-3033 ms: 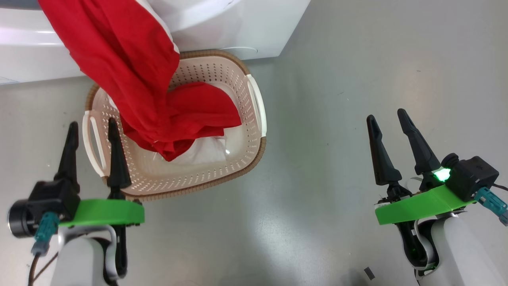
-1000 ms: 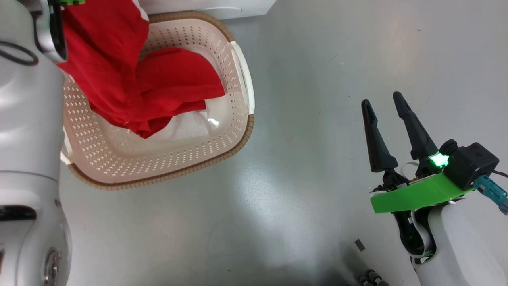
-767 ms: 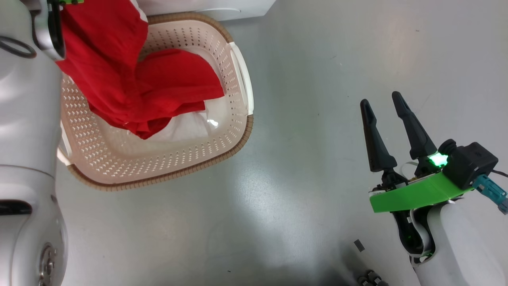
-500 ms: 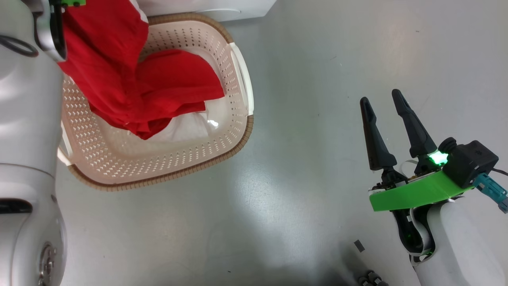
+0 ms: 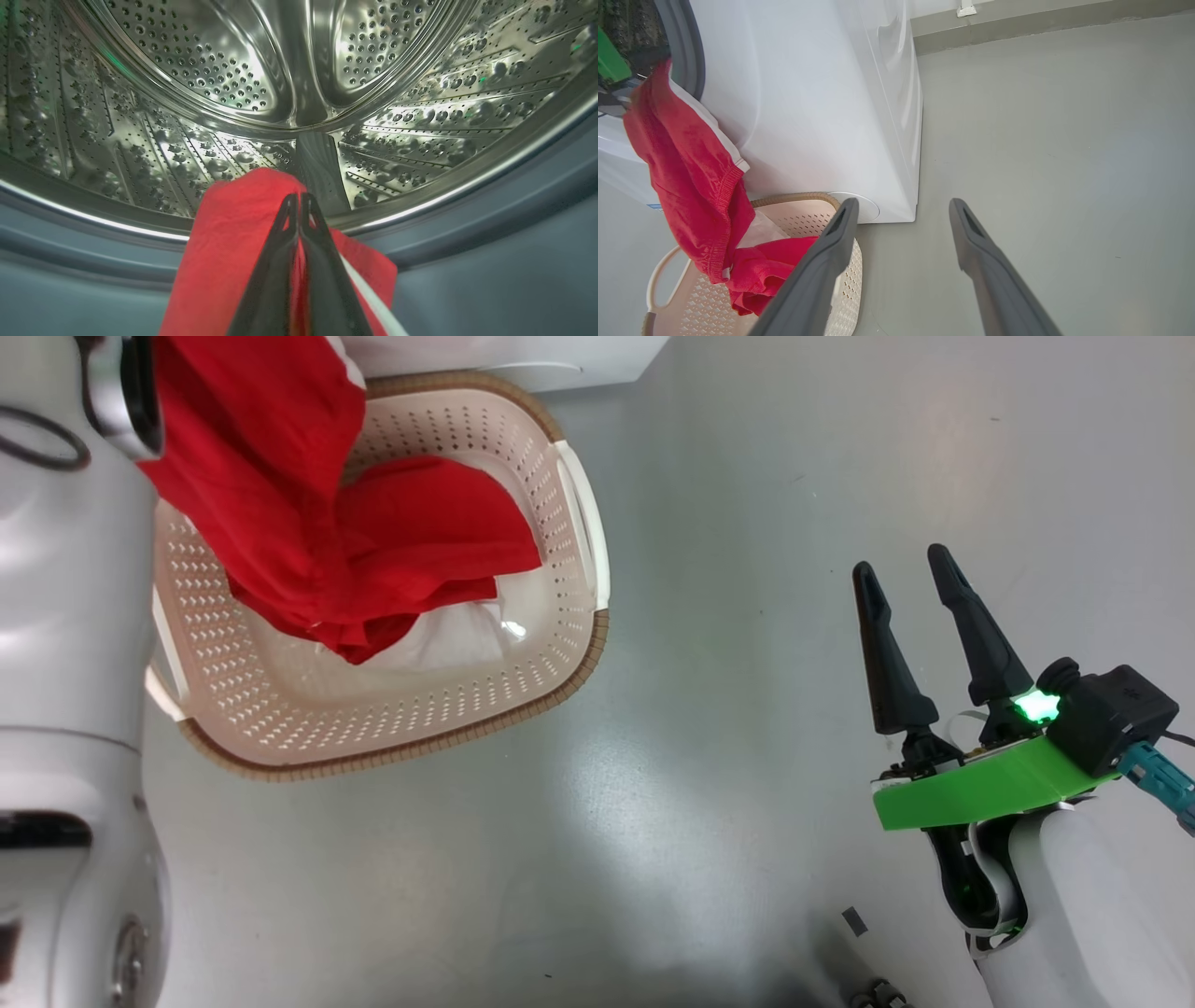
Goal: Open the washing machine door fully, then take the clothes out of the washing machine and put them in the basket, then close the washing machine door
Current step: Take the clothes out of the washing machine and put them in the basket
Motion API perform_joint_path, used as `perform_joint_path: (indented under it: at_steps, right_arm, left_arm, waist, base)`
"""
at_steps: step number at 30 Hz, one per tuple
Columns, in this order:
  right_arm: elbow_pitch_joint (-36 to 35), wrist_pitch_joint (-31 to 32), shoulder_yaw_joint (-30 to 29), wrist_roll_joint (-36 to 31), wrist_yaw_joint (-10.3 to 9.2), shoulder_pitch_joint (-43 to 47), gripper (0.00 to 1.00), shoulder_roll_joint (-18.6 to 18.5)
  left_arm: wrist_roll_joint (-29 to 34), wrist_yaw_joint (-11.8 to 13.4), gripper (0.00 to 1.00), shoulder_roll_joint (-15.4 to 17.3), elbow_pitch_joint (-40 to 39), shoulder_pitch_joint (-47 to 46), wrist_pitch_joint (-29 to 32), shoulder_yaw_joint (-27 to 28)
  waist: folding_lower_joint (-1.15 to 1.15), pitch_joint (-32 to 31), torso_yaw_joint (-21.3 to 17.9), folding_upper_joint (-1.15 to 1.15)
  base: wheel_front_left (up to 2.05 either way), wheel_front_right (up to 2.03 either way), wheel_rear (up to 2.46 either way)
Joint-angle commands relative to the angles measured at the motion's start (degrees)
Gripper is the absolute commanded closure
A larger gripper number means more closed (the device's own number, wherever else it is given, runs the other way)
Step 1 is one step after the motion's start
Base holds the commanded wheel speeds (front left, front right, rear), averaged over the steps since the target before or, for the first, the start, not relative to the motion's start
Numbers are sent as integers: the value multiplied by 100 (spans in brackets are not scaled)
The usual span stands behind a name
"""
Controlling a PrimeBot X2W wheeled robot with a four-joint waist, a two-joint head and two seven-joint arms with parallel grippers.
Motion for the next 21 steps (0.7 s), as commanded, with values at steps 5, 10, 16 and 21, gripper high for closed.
perform_joint_path:
  at_steps: [5, 10, 16, 21]
  right_arm:
    - [-143, -36, 24, -86, 42, 121, 0, 19]
    - [-156, -36, -15, -103, 42, 173, 0, 16]
    - [-165, -36, -47, -108, 42, 216, 0, -2]
    - [-161, -36, -53, -115, 42, 243, 0, -16]
  left_arm:
    - [-129, -116, 100, 140, -909, 697, -43, 82]
    - [-208, -219, 100, 86, -1662, 1324, -43, 168]
    - [-310, -362, 100, 2, -2370, 2023, -43, 262]
    - [-402, -473, 100, -80, -2962, 2696, -43, 323]
  waist:
    - [0, -68, 108, 0]
    - [0, -124, 181, 0]
    - [0, -179, 253, 0]
    - [0, -227, 295, 0]
  base:
    - [0, 0, 0]
    - [0, 0, 0]
    - [0, 0, 0]
    - [0, 0, 0]
